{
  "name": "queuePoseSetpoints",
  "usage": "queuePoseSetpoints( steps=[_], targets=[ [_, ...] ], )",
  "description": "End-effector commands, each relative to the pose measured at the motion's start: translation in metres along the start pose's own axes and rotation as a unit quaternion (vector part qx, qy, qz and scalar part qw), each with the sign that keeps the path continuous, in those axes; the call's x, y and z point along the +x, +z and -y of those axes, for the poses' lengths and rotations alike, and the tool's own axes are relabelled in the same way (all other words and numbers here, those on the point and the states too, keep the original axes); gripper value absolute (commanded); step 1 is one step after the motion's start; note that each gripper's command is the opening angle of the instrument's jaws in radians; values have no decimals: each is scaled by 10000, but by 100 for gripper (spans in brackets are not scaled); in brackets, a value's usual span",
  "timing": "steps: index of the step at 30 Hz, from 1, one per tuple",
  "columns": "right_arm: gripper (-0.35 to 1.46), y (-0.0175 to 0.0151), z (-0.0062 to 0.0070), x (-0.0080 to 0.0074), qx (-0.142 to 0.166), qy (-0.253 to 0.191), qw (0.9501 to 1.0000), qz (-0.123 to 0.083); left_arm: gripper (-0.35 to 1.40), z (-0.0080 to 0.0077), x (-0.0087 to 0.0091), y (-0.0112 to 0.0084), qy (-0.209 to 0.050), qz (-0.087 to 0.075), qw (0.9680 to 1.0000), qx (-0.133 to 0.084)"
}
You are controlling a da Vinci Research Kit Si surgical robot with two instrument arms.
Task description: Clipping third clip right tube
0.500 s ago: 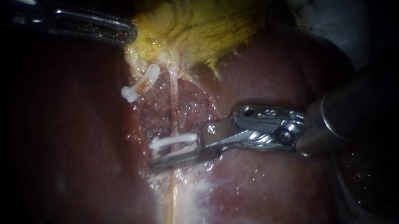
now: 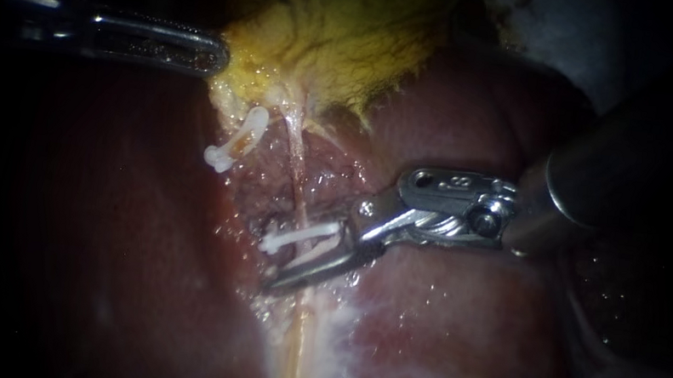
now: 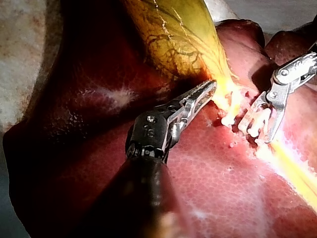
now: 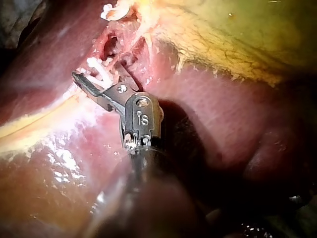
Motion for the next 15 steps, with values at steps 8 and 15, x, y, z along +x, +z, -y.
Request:
queuePoseSetpoints(
  steps=[8,15],
  targets=[
    [57,-19,-15,24,171,30,9991,-374,-35,0,0,0,0,0,10000,0],
    [57,-19,-22,36,234,57,9982,-553,-35,0,0,0,0,0,10000,0]
  ],
)
